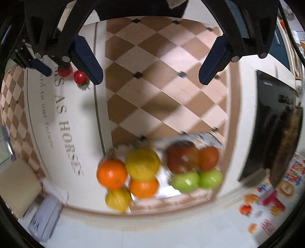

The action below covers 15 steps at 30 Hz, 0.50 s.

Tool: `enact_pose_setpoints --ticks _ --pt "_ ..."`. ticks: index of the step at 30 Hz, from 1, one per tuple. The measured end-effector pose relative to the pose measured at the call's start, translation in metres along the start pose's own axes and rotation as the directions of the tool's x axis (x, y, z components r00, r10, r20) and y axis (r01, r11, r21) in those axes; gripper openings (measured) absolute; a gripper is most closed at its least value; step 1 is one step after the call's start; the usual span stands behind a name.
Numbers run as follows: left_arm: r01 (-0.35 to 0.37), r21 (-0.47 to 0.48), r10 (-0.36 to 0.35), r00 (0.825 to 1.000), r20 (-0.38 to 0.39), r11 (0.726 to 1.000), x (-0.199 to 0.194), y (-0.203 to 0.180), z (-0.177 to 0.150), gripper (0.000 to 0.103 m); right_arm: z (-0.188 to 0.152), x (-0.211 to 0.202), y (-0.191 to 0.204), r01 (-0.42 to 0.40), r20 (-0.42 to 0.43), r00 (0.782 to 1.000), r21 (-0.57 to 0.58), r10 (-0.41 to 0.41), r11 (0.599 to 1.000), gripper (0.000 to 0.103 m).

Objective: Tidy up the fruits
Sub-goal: 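Grasp a red cherry tomato with the right tool while the left tool grasps the other tomato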

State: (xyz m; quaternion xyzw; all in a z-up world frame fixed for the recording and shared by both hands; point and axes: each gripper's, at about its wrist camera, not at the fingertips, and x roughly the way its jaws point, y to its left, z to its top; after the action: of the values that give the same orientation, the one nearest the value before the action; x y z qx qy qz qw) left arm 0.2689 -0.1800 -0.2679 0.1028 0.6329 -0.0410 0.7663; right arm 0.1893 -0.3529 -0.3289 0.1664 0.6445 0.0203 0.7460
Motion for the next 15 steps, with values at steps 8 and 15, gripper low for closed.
enact_pose_setpoints --ticks 8,15 --pt "0.075 0.012 -0.073 0.991 -0.115 0.997 0.030 -0.036 -0.001 0.103 -0.006 -0.016 -0.026 -0.010 0.036 0.999 0.010 0.009 1.000 0.033" --pt "0.151 0.150 -0.126 0.978 -0.165 0.977 0.042 -0.091 -0.007 0.093 -0.006 -0.035 -0.066 0.013 0.049 0.999 0.079 -0.017 0.997 0.033"
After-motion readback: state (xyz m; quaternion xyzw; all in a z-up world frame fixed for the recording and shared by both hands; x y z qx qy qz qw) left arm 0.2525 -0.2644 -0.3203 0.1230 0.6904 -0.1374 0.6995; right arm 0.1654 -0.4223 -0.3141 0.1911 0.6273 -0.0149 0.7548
